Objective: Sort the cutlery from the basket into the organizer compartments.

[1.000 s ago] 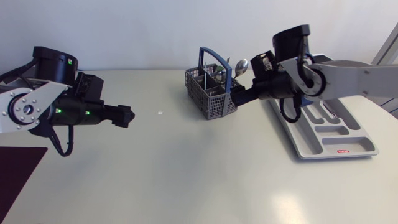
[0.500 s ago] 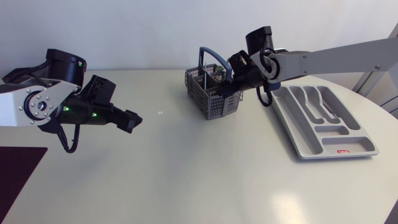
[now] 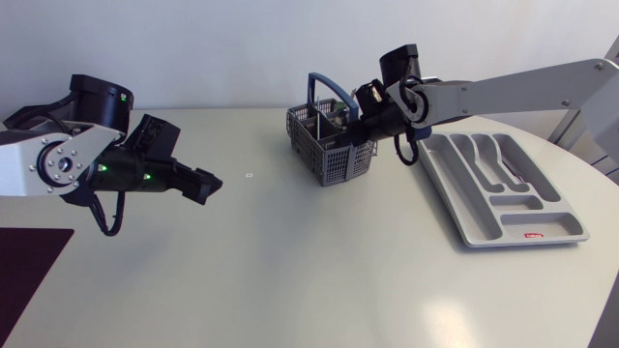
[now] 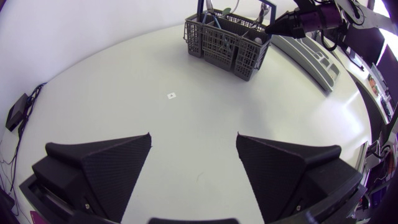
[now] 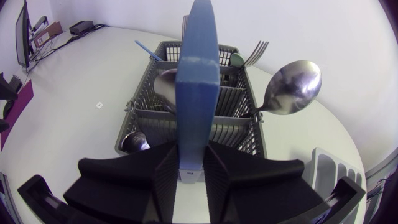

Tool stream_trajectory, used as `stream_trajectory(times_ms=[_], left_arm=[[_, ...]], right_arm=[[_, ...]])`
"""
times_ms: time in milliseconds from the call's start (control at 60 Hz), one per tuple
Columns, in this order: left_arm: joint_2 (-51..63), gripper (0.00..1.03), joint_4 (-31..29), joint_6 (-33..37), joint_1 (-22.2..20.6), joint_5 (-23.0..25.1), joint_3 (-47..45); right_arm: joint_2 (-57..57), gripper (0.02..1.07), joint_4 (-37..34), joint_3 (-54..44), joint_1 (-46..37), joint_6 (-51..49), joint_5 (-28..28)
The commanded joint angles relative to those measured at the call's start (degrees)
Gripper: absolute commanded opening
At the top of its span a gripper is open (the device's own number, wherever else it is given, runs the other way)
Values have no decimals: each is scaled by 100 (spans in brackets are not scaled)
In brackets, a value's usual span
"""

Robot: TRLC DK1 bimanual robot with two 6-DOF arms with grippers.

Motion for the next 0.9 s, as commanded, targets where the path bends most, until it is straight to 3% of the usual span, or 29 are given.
stream_trajectory(times_ms=[0,267,467,617,650,733,783,833,883], left_arm=[[14,94,-14,118,46,64,42],[14,94,-199,153,-15,117,113],[-30,94,-296,170,-173,117,113],[-21,94,-243,267,-446,135,174],[-12,94,-164,276,-507,135,227],[181,92,-85,293,-692,135,429],[357,91,-14,293,-780,126,570],[577,88,56,276,-824,126,763],[814,88,100,276,-859,126,948]], right_arm=[[-279,15,-19,-308,-1,-101,37],[-1984,15,-63,-2162,35,-109,37],[-4217,15,-652,-3955,96,-109,-130],[-4867,16,-871,-4412,96,-276,-279],[-4937,24,-985,-4412,79,-320,-367],[-5227,66,-1152,-4500,43,-417,-446],[-5394,80,-1258,-4571,26,-505,-517],[-5579,88,-1346,-4667,-27,-602,-569],[-5763,88,-1460,-4755,-106,-725,-631]])
